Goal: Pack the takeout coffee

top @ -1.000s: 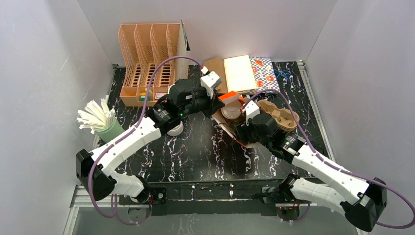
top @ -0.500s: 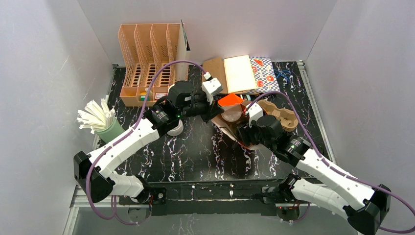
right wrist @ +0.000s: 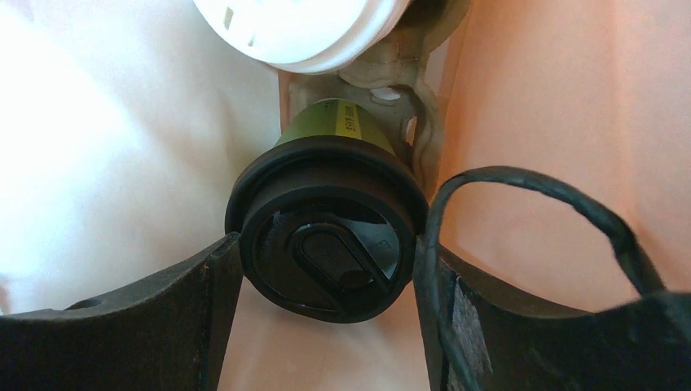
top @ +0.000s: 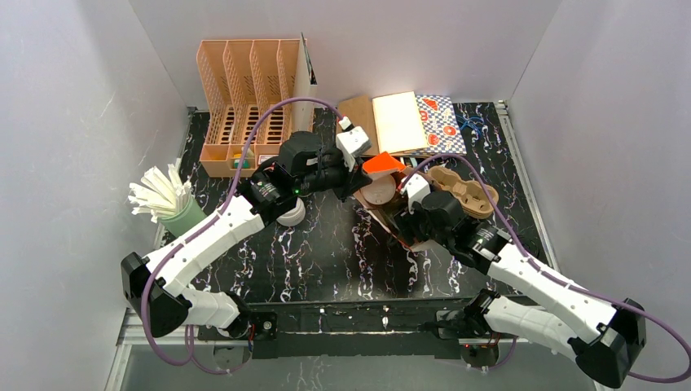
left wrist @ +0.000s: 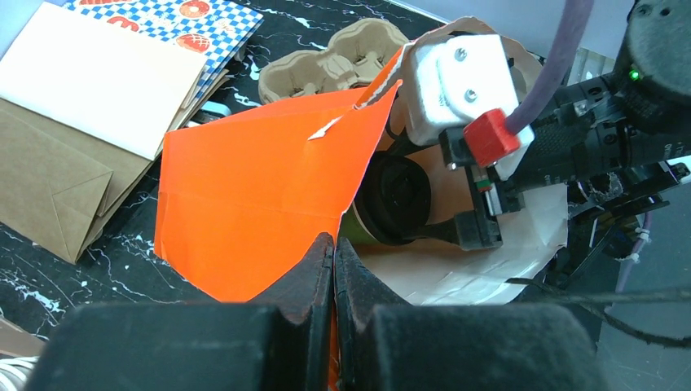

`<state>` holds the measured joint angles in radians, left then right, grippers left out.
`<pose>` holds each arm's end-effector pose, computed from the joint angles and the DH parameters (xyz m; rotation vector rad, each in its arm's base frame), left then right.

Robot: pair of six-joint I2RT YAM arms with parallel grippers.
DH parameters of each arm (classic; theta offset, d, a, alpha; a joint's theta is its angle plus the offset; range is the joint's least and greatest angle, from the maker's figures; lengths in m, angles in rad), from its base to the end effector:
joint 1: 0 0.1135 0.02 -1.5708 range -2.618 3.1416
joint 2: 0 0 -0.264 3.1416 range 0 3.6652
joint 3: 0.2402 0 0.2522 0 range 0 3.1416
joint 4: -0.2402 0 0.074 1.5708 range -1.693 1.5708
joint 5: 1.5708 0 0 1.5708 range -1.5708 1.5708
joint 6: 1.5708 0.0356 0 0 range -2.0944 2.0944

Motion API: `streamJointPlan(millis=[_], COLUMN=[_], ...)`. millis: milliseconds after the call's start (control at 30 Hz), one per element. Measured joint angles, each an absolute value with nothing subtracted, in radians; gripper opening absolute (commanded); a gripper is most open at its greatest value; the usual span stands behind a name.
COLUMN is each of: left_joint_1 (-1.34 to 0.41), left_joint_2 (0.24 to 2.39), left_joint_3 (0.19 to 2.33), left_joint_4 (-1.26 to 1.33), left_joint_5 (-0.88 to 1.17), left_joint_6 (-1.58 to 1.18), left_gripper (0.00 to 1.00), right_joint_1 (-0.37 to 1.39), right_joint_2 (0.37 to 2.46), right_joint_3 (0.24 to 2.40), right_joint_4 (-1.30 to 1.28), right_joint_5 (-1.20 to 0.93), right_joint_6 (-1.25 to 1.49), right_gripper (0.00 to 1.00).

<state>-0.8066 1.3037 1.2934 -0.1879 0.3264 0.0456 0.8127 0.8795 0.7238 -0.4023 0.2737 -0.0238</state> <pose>0.2004 -0.2256 0.4044 0.9754 1.5551 -0.8316 0.1409 0.1349 0.2808 -0.7080 1.9887 0.1810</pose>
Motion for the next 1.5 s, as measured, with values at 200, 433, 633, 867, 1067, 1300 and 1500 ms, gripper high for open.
streamJointPlan(millis=[200,433,633,867,1067,1300,1500], left_joint_1=[-0.807,-0.807,-0.807,-0.804,-0.803,-0.803,-0.803], left_joint_2=[1.309,1.319,1.319,1.319,1.319,1.319,1.319], left_joint_3=[1.304,1.305,1.299,1.289,1.287,1.287,1.287], left_joint_4=[-0.18,-0.156,-0.133,-0.11,-0.102,-0.075,-0.076], left_joint_5=[0.31,0.297,0.284,0.27,0.271,0.279,0.279], left_joint_6=[0.041,0.011,-0.034,-0.077,-0.11,-0.132,-0.134], left_gripper=[0.0,0.0,0.0,0.0,0.0,0.0,0.0], right_joint_1=[0.812,0.812,0.812,0.812,0.813,0.814,0.813], right_joint_2=[0.9,0.914,0.944,1.015,0.999,0.948,0.948], right_joint_3=[0.724,0.724,0.728,0.758,0.757,0.741,0.741], right_joint_4=[-0.387,-0.379,-0.364,-0.364,-0.371,-0.373,-0.374], right_joint_5=[0.276,0.282,0.28,0.3,0.338,0.402,0.425], right_joint_6=[-0.035,-0.035,-0.051,-0.083,-0.091,-0.101,-0.094], right_gripper=[0.01,0.01,0.01,0.01,0.01,0.01,0.01])
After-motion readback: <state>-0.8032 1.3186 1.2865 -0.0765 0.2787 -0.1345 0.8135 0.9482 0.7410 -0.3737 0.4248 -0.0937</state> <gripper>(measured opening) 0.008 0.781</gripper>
